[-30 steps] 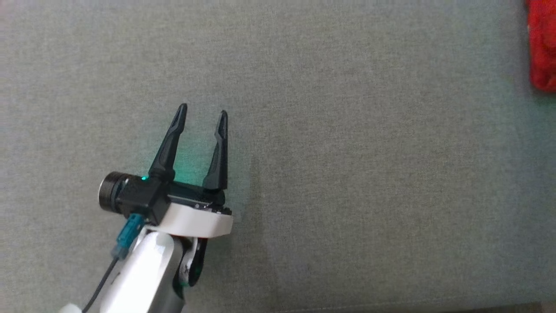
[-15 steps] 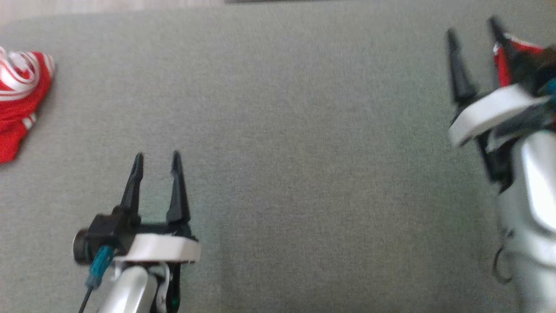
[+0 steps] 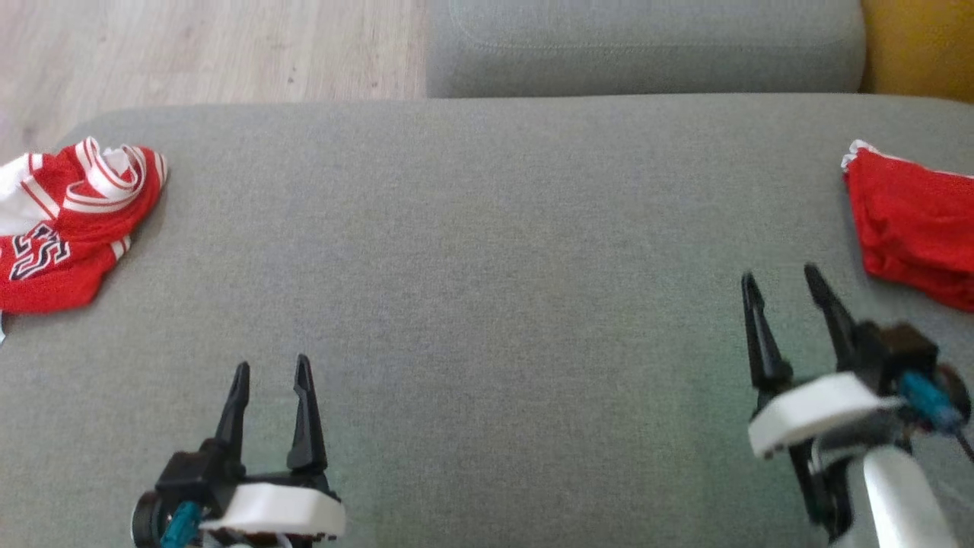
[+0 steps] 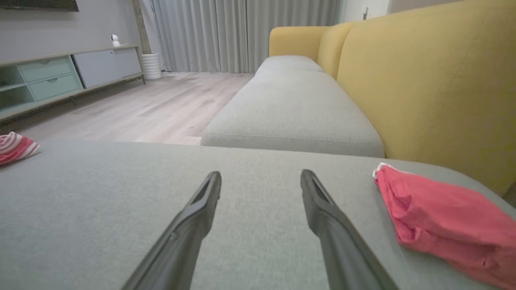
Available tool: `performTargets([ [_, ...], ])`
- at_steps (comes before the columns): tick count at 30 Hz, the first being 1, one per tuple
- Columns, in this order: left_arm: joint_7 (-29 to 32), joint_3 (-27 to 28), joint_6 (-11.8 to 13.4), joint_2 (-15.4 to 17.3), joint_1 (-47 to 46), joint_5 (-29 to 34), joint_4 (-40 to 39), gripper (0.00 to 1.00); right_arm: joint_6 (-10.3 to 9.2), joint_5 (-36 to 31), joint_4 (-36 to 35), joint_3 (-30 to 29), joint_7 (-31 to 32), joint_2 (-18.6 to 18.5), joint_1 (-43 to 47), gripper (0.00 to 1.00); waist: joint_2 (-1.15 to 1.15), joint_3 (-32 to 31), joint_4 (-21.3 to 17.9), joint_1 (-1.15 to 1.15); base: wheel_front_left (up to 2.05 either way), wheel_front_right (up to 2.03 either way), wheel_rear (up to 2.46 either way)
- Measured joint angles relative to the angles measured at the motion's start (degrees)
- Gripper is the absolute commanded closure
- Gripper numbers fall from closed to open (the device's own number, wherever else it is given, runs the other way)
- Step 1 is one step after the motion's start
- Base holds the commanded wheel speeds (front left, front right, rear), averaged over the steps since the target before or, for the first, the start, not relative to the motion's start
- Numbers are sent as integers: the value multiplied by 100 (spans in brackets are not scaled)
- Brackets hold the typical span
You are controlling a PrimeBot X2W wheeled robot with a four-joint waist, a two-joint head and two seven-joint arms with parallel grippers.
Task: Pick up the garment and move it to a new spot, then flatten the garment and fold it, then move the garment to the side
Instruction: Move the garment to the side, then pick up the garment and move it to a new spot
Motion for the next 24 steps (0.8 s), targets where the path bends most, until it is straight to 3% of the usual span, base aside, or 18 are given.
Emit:
performTargets([
  [4,-1,-73,-2,-14,94,-35,69,0,0,416,-94,121,-18,25,453,0,0,-116,-62,0,0,0,0],
  [24,51,-182,-7,-7,100,-41,123,0,0,470,-66,407,-16,41,697,0,0,-271,-133,1,0,0,0],
])
